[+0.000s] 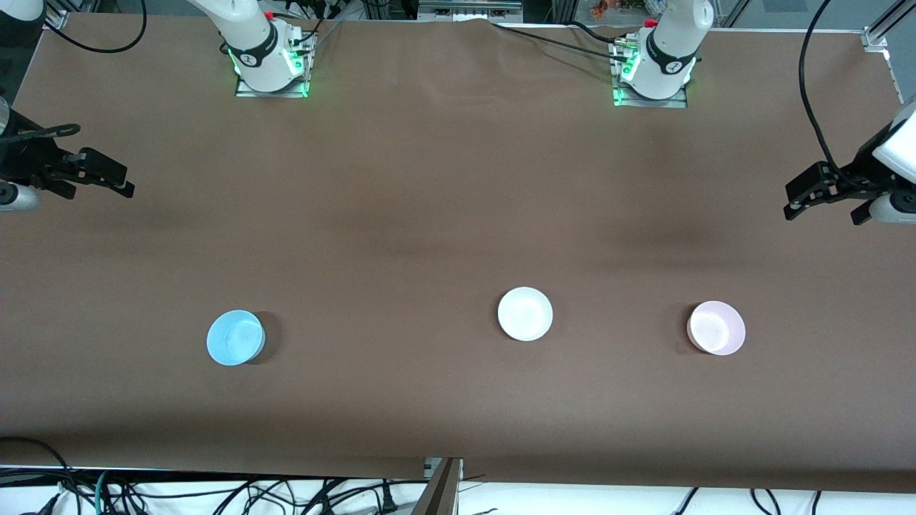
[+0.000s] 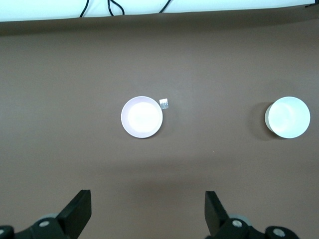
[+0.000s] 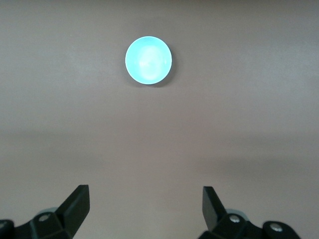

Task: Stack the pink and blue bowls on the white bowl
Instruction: 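Move the left gripper down toward the pink bowl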

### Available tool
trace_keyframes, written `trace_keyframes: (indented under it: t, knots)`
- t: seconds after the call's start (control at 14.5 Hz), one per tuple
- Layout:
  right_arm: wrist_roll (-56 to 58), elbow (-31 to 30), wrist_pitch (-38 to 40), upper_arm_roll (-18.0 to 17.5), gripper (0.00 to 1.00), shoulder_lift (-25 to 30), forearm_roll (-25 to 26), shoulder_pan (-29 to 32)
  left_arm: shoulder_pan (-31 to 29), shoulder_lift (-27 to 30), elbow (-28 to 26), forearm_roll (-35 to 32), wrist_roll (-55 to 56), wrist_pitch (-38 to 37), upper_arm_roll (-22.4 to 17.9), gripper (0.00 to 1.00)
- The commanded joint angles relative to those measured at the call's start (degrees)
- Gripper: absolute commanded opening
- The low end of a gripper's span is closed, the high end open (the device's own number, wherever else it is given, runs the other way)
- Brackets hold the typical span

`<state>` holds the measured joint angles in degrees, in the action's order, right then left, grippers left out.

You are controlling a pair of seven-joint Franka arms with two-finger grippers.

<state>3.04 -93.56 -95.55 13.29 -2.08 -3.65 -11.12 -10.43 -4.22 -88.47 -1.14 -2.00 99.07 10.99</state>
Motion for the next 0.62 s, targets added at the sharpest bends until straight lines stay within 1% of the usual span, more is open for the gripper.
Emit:
trace_keyframes:
  t: [0.0,0.14,0.28,0.41,0.55]
  knots:
    - [0.2,1.2,0.1,-0.1,1.00,-0.6,-0.8,0.5,-0.1,-1.4,2.2,0.2,-1.9,-0.8,0.0,1.00]
    - [0.2,1.2,0.1,-0.1,1.00,-0.6,-0.8,0.6,0.1,-2.9,2.4,0.0,-2.5,-0.7,0.0,1.00]
    - [0.2,1.2,0.0,-0.1,1.00,-0.6,-0.8,0.6,-0.7,-8.3,2.8,0.1,-2.7,1.0,-0.1,1.00]
    - [0.2,1.2,-0.3,-0.1,1.00,-0.6,-0.8,0.5,-2.0,-13.7,2.3,0.0,-2.7,9.5,-0.4,1.00]
    - [0.2,1.2,-0.3,-0.1,1.00,-0.6,-0.8,0.5,-2.7,-18.7,2.3,-0.3,-2.8,15.5,-0.6,1.00]
